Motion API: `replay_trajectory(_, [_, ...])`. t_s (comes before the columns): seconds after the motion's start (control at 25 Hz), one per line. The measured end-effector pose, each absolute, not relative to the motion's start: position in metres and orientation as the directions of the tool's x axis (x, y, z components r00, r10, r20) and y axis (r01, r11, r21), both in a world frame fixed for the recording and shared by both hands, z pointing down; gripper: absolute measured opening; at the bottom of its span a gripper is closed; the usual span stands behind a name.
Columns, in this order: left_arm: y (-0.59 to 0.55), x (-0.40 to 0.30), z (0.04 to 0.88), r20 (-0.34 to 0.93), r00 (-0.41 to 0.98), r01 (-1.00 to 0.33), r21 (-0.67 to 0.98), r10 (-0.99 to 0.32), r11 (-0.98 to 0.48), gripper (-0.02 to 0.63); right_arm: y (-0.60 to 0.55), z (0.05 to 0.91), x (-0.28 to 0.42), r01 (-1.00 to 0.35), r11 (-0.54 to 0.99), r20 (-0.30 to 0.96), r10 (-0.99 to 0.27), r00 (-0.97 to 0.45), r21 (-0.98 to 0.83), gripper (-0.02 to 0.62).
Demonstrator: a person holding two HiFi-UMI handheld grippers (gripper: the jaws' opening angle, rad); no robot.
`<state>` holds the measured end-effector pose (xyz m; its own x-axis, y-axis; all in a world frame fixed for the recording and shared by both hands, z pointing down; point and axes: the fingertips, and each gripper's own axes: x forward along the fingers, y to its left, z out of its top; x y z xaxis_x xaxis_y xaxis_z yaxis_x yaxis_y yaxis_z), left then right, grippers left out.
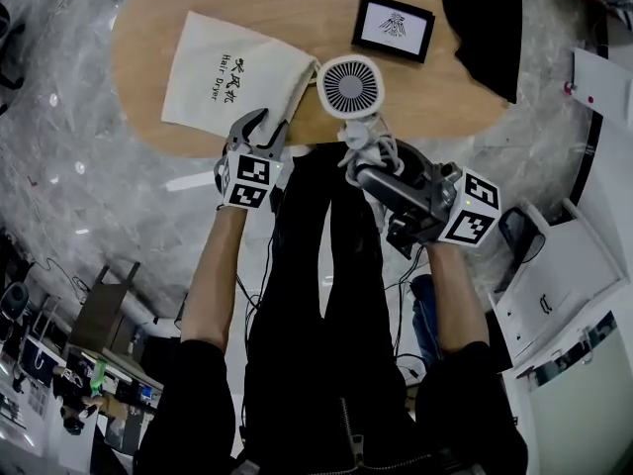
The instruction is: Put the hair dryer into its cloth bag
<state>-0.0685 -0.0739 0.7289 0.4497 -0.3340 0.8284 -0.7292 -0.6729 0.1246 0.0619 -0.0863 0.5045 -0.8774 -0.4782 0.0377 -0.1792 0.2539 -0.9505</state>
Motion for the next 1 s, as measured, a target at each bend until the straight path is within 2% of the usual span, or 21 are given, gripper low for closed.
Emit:
replay_trajectory(0.2, [-0.081, -0.069, 0.751, 0.835, 0.427, -0.737, 0.101, -0.346, -0.668, 0.091, -0.079, 0.529, 0.061, -0.193, 0.259, 0.052, -0.467, -0.883, -0.946, 0.262])
replay_trajectory(0.32, [-0.098, -0.072, 0.739, 0.773, 0.479, -0.76, 0.129, -0.416, -0.637, 0.044, -0.076, 0.544, 0.056, -0.209, 0.267, 0.069, -0.453, -0.889, -0.941, 0.262])
replay_trajectory(0.64, [-0.115, -0.069, 0.709, 0.678, 0.561, -0.751, 0.175, -0.475, -0.637, 0.035, -0.059, 0.586, 0.053, -0.23, 0.282, 0.11, -0.383, -0.917, -0.931, 0.262])
replay_trajectory(1.0, [-0.119, -0.076, 0.694, 0.613, 0.641, -0.733, 0.309, -0.462, -0.606, 0.035, -0.062, 0.631, 0.015, -0.237, 0.382, 0.179, -0.183, -0.967, -0.893, 0.262])
